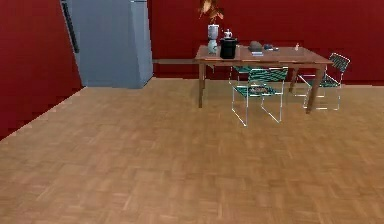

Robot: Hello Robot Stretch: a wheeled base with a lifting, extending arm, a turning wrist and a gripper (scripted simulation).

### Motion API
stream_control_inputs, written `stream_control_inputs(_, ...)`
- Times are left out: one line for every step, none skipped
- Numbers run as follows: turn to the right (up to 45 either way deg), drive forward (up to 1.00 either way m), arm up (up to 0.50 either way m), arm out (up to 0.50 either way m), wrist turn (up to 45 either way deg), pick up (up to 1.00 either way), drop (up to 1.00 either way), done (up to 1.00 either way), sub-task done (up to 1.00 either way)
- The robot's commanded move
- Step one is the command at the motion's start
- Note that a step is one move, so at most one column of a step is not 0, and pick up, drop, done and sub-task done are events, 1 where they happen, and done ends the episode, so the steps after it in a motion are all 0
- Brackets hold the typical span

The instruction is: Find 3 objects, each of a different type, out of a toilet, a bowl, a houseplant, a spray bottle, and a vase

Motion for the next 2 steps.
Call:
stream_control_inputs(0.0, 1.00, 0.00, 0.00, 0.0, 0.00, 0.00, 0.00, 0.00)
stream_control_inputs(3.0, 0.00, 0.00, 0.00, 0.0, 0.00, 0.00, 0.00, 0.00)
